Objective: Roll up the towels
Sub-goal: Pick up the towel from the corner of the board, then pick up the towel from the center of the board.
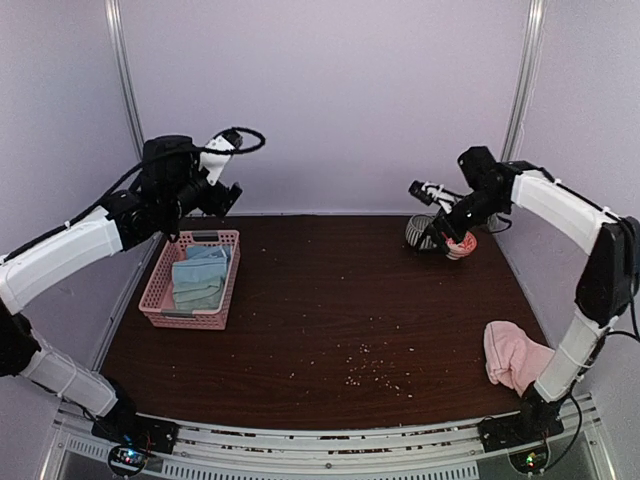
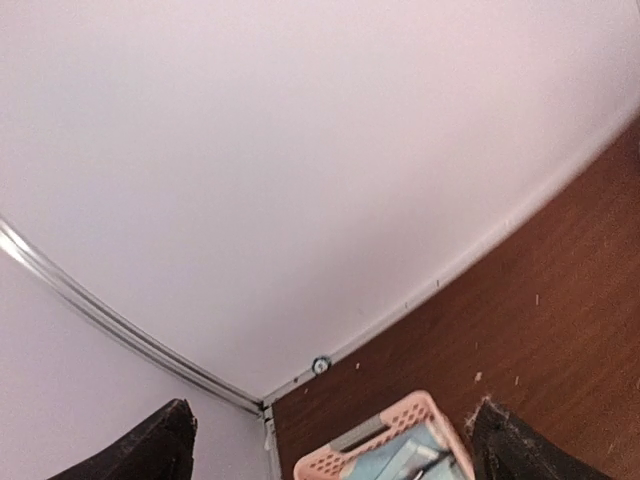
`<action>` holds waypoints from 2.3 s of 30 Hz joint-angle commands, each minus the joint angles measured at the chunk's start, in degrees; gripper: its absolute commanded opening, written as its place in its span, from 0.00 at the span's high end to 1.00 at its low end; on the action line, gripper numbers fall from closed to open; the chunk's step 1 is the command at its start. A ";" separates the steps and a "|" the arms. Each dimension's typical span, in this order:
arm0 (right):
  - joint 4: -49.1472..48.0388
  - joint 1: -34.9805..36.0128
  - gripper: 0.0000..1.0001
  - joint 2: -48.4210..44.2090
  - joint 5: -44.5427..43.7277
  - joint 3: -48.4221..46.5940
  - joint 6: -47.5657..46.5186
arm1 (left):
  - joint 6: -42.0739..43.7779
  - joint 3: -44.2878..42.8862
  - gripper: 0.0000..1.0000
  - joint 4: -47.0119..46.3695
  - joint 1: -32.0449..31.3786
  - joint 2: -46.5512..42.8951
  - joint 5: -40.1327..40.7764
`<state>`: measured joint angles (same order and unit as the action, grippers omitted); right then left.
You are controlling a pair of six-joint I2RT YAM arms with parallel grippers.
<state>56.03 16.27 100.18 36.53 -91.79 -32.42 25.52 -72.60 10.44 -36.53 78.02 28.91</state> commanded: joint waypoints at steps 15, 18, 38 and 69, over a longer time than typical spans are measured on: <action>15.62 -12.98 0.20 -23.00 -36.68 23.32 -12.54 | -29.99 -4.20 0.34 -9.78 -12.72 22.52 -29.88; 18.15 -12.94 0.22 -23.06 -39.72 29.01 -15.09 | -31.08 -4.38 0.35 -7.77 -15.37 26.01 -29.29; 20.13 -10.64 1.00 -7.87 -38.16 32.33 -13.56 | -37.61 2.76 0.41 -5.89 -16.91 28.16 -28.80; -1.37 11.50 0.68 -14.90 -10.50 21.51 -4.19 | -40.66 11.27 0.45 -5.05 -14.21 13.19 -8.86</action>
<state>59.16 27.92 91.81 21.37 -68.18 -40.25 -15.90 -60.23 4.80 -50.98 87.66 28.97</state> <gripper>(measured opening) 0.312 0.576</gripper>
